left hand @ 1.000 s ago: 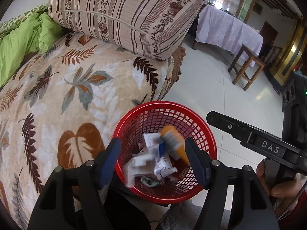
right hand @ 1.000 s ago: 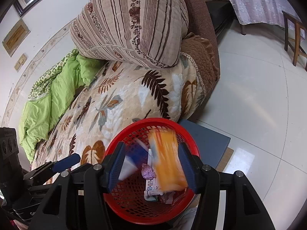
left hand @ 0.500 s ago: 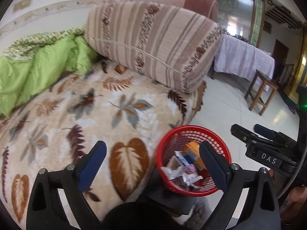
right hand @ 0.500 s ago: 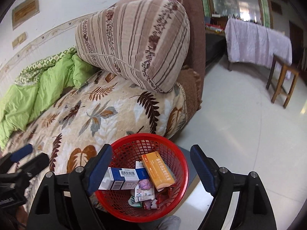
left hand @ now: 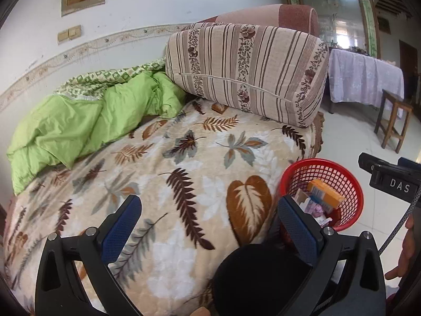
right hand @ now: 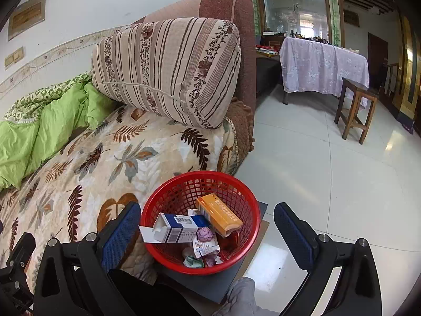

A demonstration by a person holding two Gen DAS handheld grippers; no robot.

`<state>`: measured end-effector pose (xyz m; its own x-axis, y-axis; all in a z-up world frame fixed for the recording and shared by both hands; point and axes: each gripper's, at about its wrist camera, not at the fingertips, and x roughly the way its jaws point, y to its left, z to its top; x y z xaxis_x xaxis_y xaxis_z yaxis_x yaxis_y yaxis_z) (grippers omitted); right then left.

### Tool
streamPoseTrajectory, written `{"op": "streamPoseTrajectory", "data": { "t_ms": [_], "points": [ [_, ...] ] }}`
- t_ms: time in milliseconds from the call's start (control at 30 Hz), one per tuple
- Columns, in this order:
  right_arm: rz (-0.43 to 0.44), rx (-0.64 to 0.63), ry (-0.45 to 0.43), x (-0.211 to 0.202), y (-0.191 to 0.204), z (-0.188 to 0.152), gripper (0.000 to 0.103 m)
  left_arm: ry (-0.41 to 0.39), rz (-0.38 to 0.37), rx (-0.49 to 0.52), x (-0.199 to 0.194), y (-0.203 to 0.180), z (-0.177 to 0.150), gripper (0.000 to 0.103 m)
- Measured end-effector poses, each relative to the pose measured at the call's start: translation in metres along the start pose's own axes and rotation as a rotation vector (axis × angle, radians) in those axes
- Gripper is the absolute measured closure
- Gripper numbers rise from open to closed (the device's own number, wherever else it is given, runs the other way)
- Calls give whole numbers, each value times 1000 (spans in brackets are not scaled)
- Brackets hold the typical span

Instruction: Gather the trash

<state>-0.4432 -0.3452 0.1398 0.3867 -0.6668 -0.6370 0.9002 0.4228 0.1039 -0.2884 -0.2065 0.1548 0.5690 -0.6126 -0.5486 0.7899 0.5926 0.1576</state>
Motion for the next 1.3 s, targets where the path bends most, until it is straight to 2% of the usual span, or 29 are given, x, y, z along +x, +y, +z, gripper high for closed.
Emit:
{"op": "streamPoseTrajectory", "data": {
  "t_ms": [200,400,767,1300],
  "points": [
    [-13,-35,-18,-11,12,-7,1,-21,100,52,-11,-3,-2,0],
    [-27,-56,-32,-13,17,-8,1,20,91,16,-6,5,-7,0],
    [-39,-75,-11,-9,21,-9,1,38,62,-54,-3,17,-11,0],
    [-43,-93,1,-7,26,-11,1,50,63,-69,1,19,-11,0]
  ]
}}
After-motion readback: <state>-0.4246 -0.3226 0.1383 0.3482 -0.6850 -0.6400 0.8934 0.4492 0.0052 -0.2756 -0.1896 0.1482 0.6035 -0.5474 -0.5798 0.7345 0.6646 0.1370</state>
